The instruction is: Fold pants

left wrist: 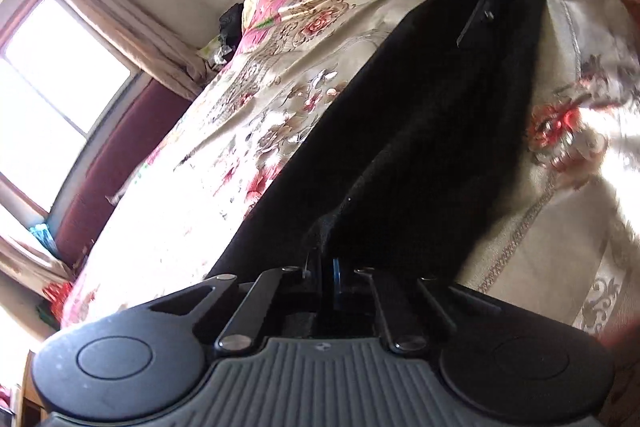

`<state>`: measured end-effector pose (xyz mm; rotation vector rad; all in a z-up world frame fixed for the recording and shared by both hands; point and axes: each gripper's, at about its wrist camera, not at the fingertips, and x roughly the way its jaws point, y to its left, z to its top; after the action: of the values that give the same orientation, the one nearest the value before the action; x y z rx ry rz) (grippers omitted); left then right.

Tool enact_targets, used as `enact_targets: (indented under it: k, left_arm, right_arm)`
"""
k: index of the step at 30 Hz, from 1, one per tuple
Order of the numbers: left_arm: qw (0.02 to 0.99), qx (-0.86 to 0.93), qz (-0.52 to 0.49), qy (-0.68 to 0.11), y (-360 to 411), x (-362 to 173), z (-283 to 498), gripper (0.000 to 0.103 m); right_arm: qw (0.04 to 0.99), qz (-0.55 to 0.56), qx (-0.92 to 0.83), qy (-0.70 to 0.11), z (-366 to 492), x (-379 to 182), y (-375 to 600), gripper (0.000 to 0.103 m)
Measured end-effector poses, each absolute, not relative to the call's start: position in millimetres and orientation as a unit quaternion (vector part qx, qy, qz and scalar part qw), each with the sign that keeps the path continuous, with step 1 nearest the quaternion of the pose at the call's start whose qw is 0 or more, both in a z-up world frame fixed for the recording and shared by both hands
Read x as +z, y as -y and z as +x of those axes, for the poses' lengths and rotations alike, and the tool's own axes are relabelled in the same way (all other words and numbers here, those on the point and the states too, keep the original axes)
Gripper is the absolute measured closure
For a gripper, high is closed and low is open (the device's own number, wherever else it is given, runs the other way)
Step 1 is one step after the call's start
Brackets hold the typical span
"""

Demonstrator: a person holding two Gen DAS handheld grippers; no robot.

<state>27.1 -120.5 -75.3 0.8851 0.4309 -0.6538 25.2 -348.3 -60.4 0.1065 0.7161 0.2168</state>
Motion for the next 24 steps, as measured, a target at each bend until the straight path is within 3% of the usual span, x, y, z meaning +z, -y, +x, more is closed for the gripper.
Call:
enact_targets:
  k: [1, 2, 5, 8, 9, 11, 12, 15, 17, 18, 19, 20, 21, 24]
  left_arm:
    - [0.838, -0.311, 0.392, -0.218, 119.3, -68.8, 34.6, 0.081]
    - [0.845, -0.312, 0.369, -0.227, 117.6, -62.2, 40.2, 0.081]
    - [0.862, -0.315, 0.312, -0.244, 110.6, -42.0, 53.2, 0.081]
    - [0.869, -0.32, 0.277, -0.258, 104.2, -32.3, 61.2, 0.081]
    - [0.869, -0.323, 0.27, -0.261, 102.6, -31.5, 62.9, 0.081]
    - [0.866, -0.33, 0.268, -0.262, 100.2, -32.0, 63.8, 0.081]
    - [0.863, -0.334, 0.273, -0.262, 100.1, -33.0, 62.0, 0.081]
    - [0.861, -0.333, 0.307, -0.23, 99.7, -36.1, 46.4, 0.074]
    - [0.861, -0.339, 0.322, -0.202, 101.7, -37.8, 32.3, 0.058]
    - [0.861, -0.338, 0.331, -0.186, 104.1, -40.3, 25.0, 0.04]
    - [0.862, -0.332, 0.349, -0.157, 108.9, -45.2, 16.9, 0.028]
    - [0.862, -0.318, 0.371, -0.133, 115.0, -51.9, 11.6, 0.026]
    - [0.861, -0.302, 0.391, -0.123, 122.2, -58.5, 10.7, 0.029]
    - [0.862, -0.289, 0.379, -0.168, 130.3, -63.0, 29.3, 0.081]
  right_arm:
    - [0.936, -0.025, 0.118, -0.331, 23.6, -58.9, 328.5, 0.061]
    - [0.937, -0.092, 0.131, -0.31, 21.8, -59.8, 312.0, 0.058]
    - [0.917, -0.245, 0.171, -0.264, 18.3, -73.8, 270.8, 0.057]
    - [0.9, -0.295, 0.182, -0.264, 31.7, -95.4, 253.0, 0.058]
    - [0.898, -0.302, 0.173, -0.269, 38.1, -100.7, 250.0, 0.061]
    - [0.9, -0.296, 0.154, -0.281, 50.7, -101.0, 251.1, 0.09]
    - [0.905, -0.27, 0.152, -0.292, 55.3, -93.2, 257.2, 0.098]
    - [0.914, -0.16, 0.175, -0.328, 61.6, -55.3, 284.1, 0.098]
    - [0.913, -0.104, 0.188, -0.346, 65.1, -30.8, 300.2, 0.098]
    - [0.911, -0.094, 0.193, -0.351, 67.0, -22.4, 304.4, 0.098]
    - [0.909, -0.089, 0.195, -0.357, 69.5, -15.1, 307.2, 0.098]
    - [0.907, -0.089, 0.196, -0.363, 72.7, -11.2, 308.5, 0.098]
    - [0.905, -0.094, 0.197, -0.365, 74.4, -8.3, 308.8, 0.098]
    - [0.898, -0.138, 0.203, -0.365, 74.4, -6.7, 301.0, 0.098]
